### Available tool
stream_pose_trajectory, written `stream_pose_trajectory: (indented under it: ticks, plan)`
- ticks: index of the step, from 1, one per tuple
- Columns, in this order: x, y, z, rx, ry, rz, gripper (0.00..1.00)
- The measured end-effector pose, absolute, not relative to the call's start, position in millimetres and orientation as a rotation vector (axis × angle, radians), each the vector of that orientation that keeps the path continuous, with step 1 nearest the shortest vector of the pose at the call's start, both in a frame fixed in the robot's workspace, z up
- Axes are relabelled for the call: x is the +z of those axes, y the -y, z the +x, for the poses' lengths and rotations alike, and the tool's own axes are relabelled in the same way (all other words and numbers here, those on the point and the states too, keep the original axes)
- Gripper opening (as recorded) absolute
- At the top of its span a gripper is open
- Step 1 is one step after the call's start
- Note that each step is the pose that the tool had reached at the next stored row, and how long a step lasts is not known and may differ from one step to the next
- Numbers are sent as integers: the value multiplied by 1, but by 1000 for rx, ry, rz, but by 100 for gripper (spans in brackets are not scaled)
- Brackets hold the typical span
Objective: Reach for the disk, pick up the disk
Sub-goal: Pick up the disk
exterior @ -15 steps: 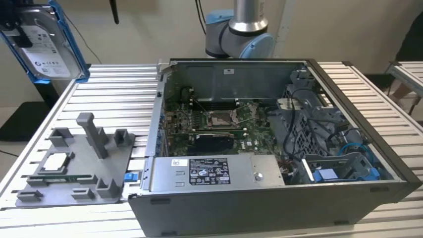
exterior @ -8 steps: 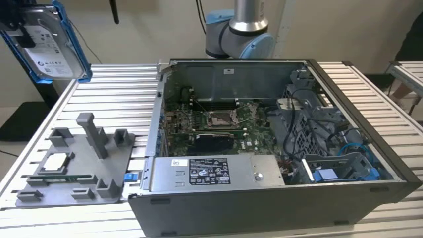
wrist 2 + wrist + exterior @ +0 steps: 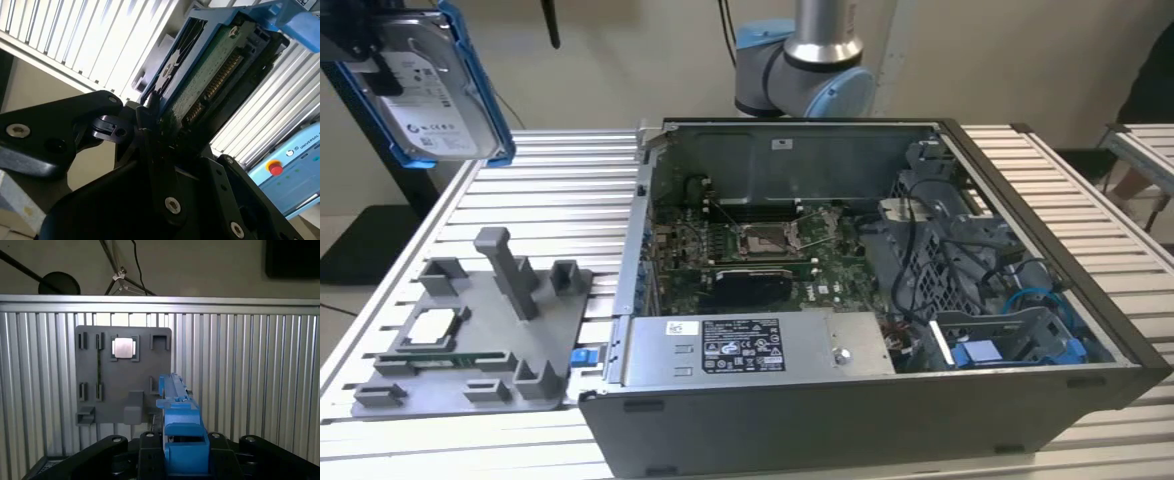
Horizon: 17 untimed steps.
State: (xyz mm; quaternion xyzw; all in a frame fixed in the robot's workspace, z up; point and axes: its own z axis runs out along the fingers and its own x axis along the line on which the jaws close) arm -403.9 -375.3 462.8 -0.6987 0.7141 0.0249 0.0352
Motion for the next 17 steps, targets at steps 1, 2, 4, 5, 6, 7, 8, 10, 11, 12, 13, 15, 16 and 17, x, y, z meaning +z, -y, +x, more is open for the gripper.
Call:
stream_pose_trajectory:
  ticks: [1,2,4,5,6,7,8,10,11,12,13,15,16,17]
  plan:
    - [463,375,-402,76,-2194,-2147,0]
    - [463,375,-400,77,-2194,-2147,0]
    - [463,375,-396,76,-2194,-2147,0]
    - [463,375,-394,77,-2194,-2147,0]
    - [463,375,-392,76,-2194,-2147,0]
    - [463,375,-390,77,-2194,-2147,0]
    - [463,375,-388,77,-2194,-2147,0]
    - [463,375,-385,76,-2194,-2147,0]
    - [463,375,-383,76,-2194,-2147,0]
    - [463,375,-381,77,-2194,-2147,0]
    - [463,375,-379,76,-2194,-2147,0]
    - [463,375,-376,77,-2194,-2147,0]
    - [463,375,-374,76,-2194,-2147,0]
    - [463,375,-372,76,-2194,-2147,0]
